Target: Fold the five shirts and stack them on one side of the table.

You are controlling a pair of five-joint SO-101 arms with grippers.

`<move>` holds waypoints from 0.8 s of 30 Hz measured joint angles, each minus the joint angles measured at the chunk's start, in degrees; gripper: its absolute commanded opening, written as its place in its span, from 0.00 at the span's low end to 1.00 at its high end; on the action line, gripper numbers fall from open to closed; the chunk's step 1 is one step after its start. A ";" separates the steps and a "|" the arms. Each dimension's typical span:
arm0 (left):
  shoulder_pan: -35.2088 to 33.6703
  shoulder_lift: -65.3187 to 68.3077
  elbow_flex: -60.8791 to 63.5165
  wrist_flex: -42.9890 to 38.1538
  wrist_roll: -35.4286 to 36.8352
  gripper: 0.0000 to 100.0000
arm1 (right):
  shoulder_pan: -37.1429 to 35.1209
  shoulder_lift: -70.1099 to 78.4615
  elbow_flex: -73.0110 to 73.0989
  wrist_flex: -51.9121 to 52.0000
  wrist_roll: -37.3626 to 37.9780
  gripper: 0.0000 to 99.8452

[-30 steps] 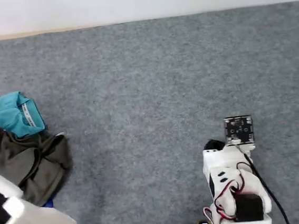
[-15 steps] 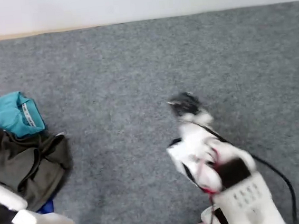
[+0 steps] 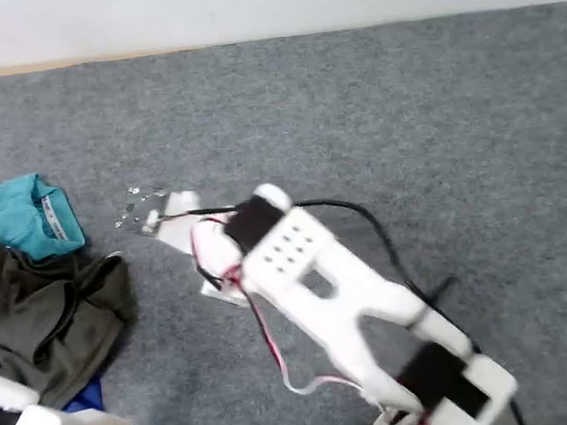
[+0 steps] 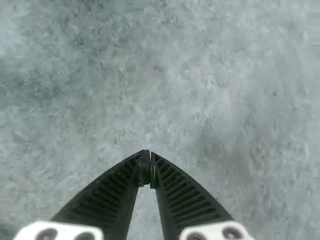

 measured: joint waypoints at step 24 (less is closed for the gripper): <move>-4.48 -0.44 -5.45 0.09 0.00 0.00 | -12.48 4.75 -7.21 -10.99 11.25 0.01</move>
